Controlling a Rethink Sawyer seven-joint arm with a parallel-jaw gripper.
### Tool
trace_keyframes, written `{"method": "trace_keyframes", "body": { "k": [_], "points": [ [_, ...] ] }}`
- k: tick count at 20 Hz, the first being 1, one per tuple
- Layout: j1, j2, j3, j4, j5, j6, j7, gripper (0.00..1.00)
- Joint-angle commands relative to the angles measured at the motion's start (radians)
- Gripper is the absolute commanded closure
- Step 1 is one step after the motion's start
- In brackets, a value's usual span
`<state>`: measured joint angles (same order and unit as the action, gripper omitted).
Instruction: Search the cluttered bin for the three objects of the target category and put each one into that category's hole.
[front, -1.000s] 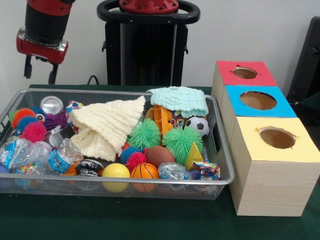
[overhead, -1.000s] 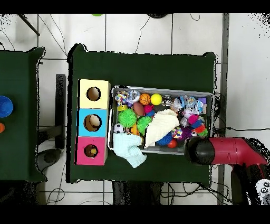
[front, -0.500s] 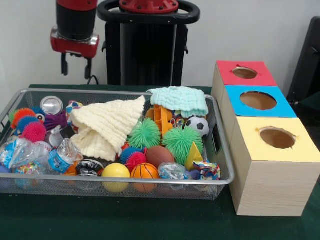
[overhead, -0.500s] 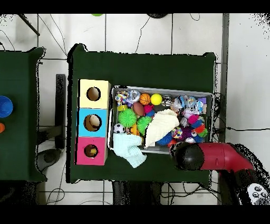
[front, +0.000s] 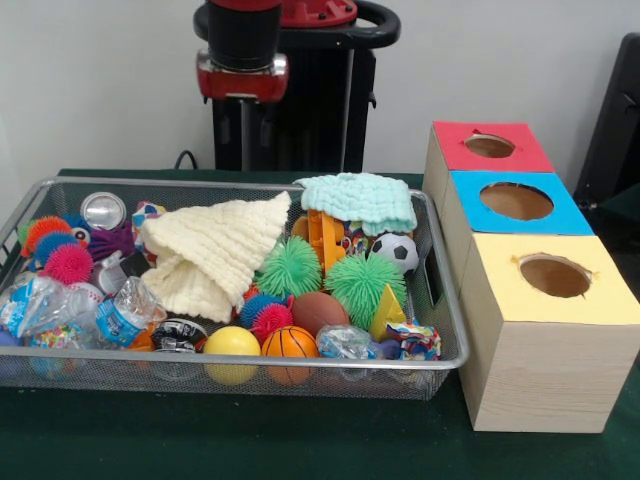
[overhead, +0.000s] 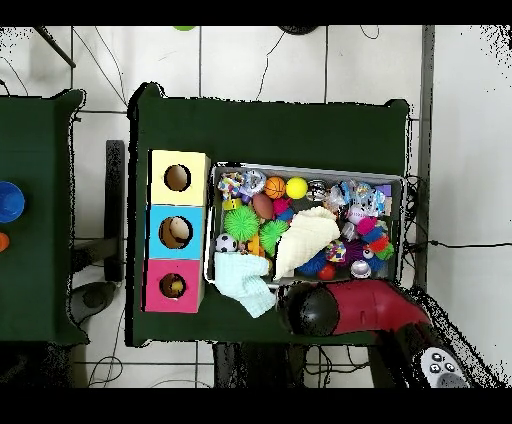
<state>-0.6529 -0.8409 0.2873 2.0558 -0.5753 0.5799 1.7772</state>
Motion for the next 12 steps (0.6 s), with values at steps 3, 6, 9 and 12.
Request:
{"method": "trace_keyframes", "body": {
  "k": [3, 6, 9, 12],
  "points": [
    [0.086, 0.050, -0.010, 0.128, 0.045, -0.255, 0.225, 0.00],
    [0.114, 0.110, -0.040, 0.134, 0.056, -0.374, 0.258, 0.00],
    [0.162, 0.185, -0.097, 0.132, 0.058, -0.513, 0.295, 0.00],
    [0.204, 0.256, -0.143, 0.127, 0.077, -0.636, 0.308, 0.00]
  ]
}}
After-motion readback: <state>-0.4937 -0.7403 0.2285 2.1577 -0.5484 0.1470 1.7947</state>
